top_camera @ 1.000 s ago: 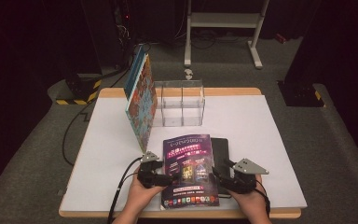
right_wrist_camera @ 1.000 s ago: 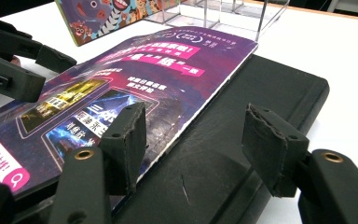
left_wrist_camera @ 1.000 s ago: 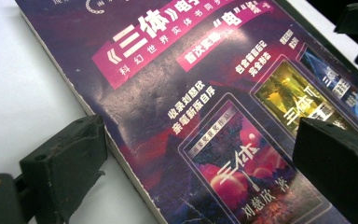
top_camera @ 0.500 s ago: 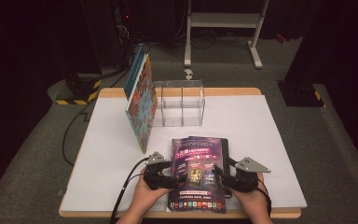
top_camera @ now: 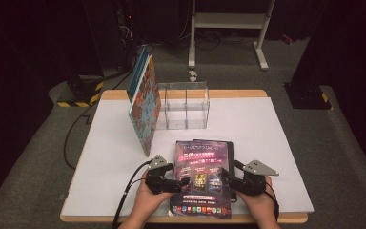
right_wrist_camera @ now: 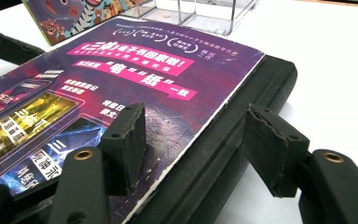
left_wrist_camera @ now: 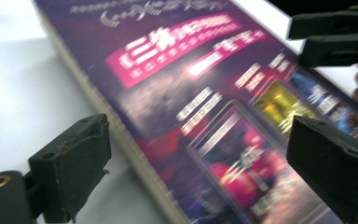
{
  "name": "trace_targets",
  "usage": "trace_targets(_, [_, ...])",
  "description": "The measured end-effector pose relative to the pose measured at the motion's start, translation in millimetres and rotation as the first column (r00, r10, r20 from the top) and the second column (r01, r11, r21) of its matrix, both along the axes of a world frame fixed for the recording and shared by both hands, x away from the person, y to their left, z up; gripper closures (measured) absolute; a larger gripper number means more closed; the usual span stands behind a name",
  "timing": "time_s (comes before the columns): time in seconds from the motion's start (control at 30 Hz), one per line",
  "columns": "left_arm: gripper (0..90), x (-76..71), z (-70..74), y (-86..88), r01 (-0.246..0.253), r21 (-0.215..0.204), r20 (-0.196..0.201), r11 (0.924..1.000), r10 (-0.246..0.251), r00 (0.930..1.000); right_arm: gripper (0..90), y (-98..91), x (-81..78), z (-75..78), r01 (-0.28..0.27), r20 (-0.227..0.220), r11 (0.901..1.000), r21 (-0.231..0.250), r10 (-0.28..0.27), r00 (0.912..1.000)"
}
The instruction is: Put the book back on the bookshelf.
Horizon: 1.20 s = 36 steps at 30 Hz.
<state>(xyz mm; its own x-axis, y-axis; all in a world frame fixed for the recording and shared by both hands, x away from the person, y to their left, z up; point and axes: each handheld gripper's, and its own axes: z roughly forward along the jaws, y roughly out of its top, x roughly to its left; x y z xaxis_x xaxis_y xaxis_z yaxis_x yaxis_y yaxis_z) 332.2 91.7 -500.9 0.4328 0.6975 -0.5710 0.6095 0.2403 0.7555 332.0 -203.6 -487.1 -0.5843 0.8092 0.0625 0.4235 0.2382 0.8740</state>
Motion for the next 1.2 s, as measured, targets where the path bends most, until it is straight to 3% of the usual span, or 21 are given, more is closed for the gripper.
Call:
trace_targets(0.13, [3.3, -1.1, -3.5, -2.5, 0.028, -0.007, -0.022, 0.9996, -0.028, 0.9994, 39.3, -0.4, -0.2, -0.1, 0.001, -0.002, 1.0, 0.003, -0.001, 1.0])
trace_targets(0.27, [8.3, -2.5, -0.9, -4.1, 0.053, -0.044, -0.02, 0.9976, -0.054, 0.9983, 39.3, -0.2, -1.2, 0.8, -0.001, -0.002, 1.0, 0.005, 0.001, 1.0])
trace_targets(0.3, [8.3, -5.2, 1.9, -9.9, 0.056, -0.037, 0.001, 0.9978, -0.056, 0.9985, 39.3, -0.3, -1.3, 0.9, -0.001, -0.001, 1.0, 0.004, 0.001, 1.0])
trace_targets(0.4, [7.2, -7.0, 3.1, -16.3, 0.074, 0.022, 0.017, 0.997, -0.074, 0.9971, 39.3, -0.7, -0.8, 0.6, 0.003, -0.002, 1.0, 0.006, -0.003, 1.0])
trace_targets(0.5, [7.7, -8.7, 4.6, -17.1, 0.07, 0.044, 0.038, 0.9966, -0.072, 0.9967, 39.4, -1.2, -1.0, 0.7, 0.005, -0.003, 1.0, 0.004, -0.005, 1.0])
trace_targets(0.7, [8.4, -11.2, 7.1, -19.4, 0.056, 0.048, 0.066, 0.9973, -0.059, 0.9961, 38.8, -0.9, -0.3, 0.2, 0.001, -0.008, 0.9999, 0.014, 0.0, 1.0])
trace_targets(0.8, [8.3, -11.8, 6.9, -20.1, 0.054, 0.052, 0.069, 0.9972, -0.058, 0.9959, 33.8, 6.2, -0.4, 3.0, -0.001, 0.0, 0.9996, 0.027, 0.001, 1.0])
trace_targets(0.9, [8.3, -12.2, 7.5, -19.1, 0.055, 0.046, 0.078, 0.9974, -0.058, 0.9952, 25.0, 20.1, -0.1, 5.3, 0.012, 0.02, 0.9999, -0.009, -0.012, 0.9997])
trace_targets(1.07, [8.5, -12.8, 9.8, -17.2, 0.057, 0.033, 0.095, 0.9978, -0.06, 0.9937, 20.2, 28.7, 6.1, 2.3, 0.017, -0.011, 0.9966, -0.081, -0.018, 0.9998])
trace_targets(1.2, [9.3, -12.7, 11.6, -15.6, 0.043, 0.025, 0.104, 0.9987, -0.046, 0.9935, 21.1, 27.5, 8.2, 3.2, 0.022, -0.053, 0.9974, -0.069, -0.026, 0.9982])
